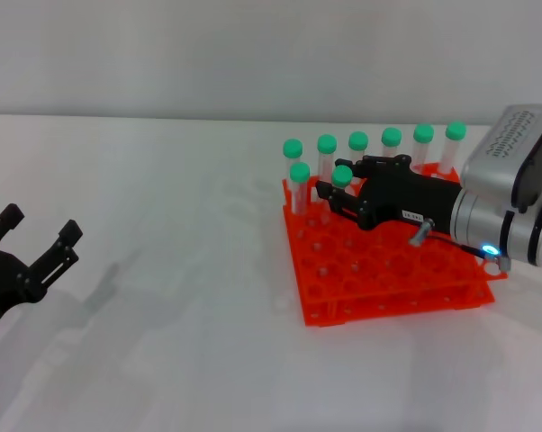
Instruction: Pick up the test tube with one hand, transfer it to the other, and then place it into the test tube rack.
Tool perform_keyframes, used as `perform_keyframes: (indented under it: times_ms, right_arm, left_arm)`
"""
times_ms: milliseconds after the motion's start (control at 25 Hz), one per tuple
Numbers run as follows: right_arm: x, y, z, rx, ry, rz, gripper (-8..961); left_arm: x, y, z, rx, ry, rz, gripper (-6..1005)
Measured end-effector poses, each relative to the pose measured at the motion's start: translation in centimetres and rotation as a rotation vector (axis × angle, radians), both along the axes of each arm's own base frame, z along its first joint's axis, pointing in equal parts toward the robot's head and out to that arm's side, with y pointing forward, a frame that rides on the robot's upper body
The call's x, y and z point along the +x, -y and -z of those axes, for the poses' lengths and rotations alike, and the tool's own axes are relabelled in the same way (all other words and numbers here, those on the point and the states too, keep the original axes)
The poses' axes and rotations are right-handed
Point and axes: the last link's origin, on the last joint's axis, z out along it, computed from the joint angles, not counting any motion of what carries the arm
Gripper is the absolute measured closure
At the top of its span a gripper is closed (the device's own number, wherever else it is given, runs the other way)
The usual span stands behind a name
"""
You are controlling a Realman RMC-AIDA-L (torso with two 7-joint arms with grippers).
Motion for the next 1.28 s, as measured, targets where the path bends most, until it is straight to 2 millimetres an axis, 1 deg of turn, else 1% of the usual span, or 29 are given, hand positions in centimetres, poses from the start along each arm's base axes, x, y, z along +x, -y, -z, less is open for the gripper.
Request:
perform_keyframes:
  times_ms: [240, 440, 680, 800, 880, 1040, 1120, 1280]
  right_arm:
    - [0.3, 0.5, -0.5, -0.003, -0.045, 0.002, 479]
    - [1.2, 1.6, -2.0, 0.005, -0.130, -0.008, 289]
    - [4.1, 5.1, -5.1, 0.064, -0.256, -0.066, 291]
    - [6.2, 7.0, -6.7, 0.128, -0.295, -0.077, 292]
    - [8.0, 8.3, -7.5, 0.178, -0.307, -0.060, 293]
    - [11.1, 10.4, -8.0, 0.252, -0.335, 0.007, 294]
    - [12.7, 11.5, -8.2, 0.311, -0.360, 0.054, 295]
    - [14.5, 13.2, -8.5, 0.409, -0.372, 0.100, 296]
  left_arm:
    - [0.0, 0.0, 0.0, 0.001, 0.000, -0.001, 106]
    - [0.0, -0.2, -0.3, 0.014, 0.001, -0.002, 106]
    - [-0.3, -0.6, -1.3, 0.060, -0.004, -0.014, 106]
    - [-0.5, -0.7, -2.0, 0.108, 0.008, -0.029, 106]
    - [-0.6, -0.8, -2.6, 0.149, 0.020, -0.043, 106]
    - [-0.9, -0.8, -3.5, 0.213, 0.041, -0.067, 106]
    - [-0.9, -0.9, -3.5, 0.223, 0.048, -0.068, 106]
    - [-0.5, -1.4, -3.7, 0.242, 0.062, -0.063, 106]
